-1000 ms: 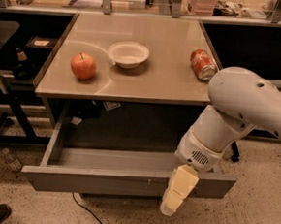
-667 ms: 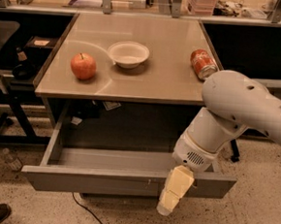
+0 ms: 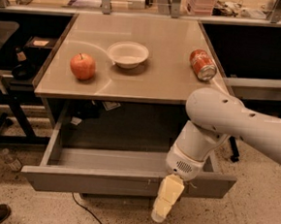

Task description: Open top drawer

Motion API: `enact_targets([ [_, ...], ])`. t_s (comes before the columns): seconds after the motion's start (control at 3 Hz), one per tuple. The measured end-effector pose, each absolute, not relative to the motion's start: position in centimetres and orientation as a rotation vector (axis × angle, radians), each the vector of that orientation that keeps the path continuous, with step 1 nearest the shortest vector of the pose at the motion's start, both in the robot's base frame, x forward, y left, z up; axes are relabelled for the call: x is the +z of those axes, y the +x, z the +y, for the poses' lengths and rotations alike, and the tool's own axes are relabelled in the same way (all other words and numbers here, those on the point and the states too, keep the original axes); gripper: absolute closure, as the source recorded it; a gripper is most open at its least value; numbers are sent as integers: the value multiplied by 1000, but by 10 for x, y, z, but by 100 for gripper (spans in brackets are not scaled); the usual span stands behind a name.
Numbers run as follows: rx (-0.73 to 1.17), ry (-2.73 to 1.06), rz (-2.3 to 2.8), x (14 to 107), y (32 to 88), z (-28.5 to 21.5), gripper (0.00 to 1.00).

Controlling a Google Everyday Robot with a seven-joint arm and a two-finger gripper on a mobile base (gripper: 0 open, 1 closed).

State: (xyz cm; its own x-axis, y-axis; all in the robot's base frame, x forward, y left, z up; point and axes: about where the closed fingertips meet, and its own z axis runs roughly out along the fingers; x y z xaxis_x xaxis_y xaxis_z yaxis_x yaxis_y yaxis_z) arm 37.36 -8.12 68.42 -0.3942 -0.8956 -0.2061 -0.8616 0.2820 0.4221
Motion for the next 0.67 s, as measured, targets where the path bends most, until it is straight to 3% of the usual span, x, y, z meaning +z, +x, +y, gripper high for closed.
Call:
enact_targets([
  [0.67,-738,1694,-2393,671,362,-81,0],
])
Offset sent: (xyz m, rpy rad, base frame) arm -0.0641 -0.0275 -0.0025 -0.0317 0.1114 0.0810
